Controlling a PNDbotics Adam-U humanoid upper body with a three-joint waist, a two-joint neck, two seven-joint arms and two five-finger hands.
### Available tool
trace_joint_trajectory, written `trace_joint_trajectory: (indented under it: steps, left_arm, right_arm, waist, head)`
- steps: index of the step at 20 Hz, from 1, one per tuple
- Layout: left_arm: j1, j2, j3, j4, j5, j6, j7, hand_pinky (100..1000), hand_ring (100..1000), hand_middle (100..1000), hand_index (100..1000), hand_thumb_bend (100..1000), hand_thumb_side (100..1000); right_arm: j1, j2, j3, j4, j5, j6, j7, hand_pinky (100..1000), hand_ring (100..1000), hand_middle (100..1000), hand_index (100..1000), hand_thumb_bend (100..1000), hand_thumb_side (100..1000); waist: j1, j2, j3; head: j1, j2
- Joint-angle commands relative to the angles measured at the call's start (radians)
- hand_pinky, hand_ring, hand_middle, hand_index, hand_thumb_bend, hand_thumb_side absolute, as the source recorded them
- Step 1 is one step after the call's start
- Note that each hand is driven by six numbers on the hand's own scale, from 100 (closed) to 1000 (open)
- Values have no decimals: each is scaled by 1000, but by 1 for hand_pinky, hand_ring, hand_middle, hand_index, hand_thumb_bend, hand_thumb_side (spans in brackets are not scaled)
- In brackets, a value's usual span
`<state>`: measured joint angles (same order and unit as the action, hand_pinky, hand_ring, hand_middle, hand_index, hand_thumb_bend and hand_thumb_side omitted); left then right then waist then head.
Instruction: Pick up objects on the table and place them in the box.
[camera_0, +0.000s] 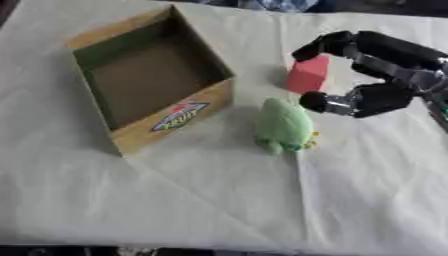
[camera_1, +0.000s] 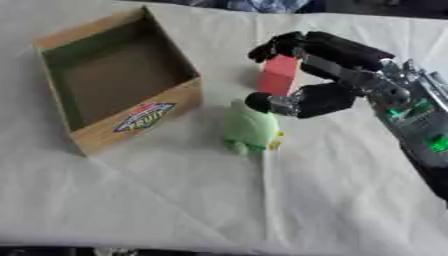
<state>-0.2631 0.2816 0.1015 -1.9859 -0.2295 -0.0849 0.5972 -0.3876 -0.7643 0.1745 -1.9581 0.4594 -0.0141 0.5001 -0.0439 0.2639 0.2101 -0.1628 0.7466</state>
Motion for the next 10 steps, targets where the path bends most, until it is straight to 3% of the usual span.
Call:
trace_joint_trajectory:
  steps: [1, 7, 10]
  left_arm:
    - [-7, 19, -2, -14, 5, 3, -2, 625, 791, 1000, 737, 348, 1000]
    - [-10, 17, -2, -14, 7, 2, -3, 625, 791, 1000, 735, 347, 1000]
    - [-10, 16, -3, -14, 8, 2, -4, 625, 792, 1000, 735, 346, 1000]
  right_arm:
    - [-14, 8, -1, 5, 28, 14, 25, 893, 834, 786, 931, 499, 899]
    - [-1, 53, 13, 40, 60, 39, 66, 875, 819, 780, 959, 394, 698]
    - [3, 71, 13, 48, 66, 56, 64, 873, 814, 775, 968, 383, 673]
  waist:
    - [4, -14, 1]
    - [5, -11, 5]
    - [7, -7, 6]
  head:
    - [-6, 1]
    - [-12, 0]
    - [-15, -4]
